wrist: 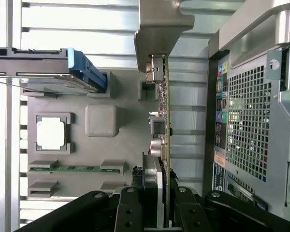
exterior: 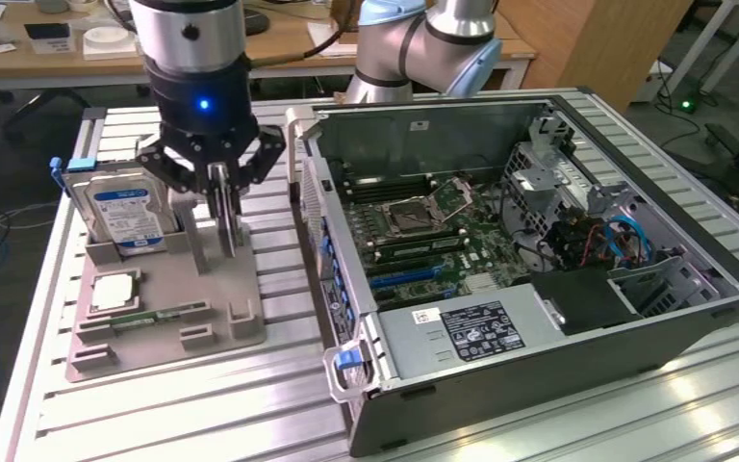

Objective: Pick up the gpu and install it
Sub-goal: 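Pick up the gpu and move the gpu toward the slot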

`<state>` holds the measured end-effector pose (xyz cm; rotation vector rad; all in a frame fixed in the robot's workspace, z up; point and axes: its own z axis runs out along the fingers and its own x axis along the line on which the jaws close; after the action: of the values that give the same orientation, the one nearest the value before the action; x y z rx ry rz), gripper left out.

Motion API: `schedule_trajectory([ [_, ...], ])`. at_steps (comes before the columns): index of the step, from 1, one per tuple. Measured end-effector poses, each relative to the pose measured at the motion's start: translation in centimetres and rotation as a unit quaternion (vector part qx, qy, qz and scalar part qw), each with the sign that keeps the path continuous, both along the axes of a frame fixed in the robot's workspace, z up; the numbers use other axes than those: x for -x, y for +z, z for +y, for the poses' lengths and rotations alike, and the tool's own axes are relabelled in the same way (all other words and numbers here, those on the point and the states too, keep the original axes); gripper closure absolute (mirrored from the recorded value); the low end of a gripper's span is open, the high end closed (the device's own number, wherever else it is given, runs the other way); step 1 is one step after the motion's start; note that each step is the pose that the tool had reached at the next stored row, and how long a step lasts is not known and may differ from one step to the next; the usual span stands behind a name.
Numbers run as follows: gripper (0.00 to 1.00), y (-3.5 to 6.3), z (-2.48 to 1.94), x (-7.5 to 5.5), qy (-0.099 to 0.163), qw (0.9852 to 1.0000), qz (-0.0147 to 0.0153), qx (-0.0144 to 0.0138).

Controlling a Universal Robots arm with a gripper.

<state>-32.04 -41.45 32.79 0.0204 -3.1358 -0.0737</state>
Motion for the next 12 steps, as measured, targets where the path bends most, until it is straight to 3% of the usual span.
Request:
schedule_trajectory([
  [12, 0.72, 3.73, 0.0, 0.0, 0.0, 1.0, 0.0, -0.0002],
])
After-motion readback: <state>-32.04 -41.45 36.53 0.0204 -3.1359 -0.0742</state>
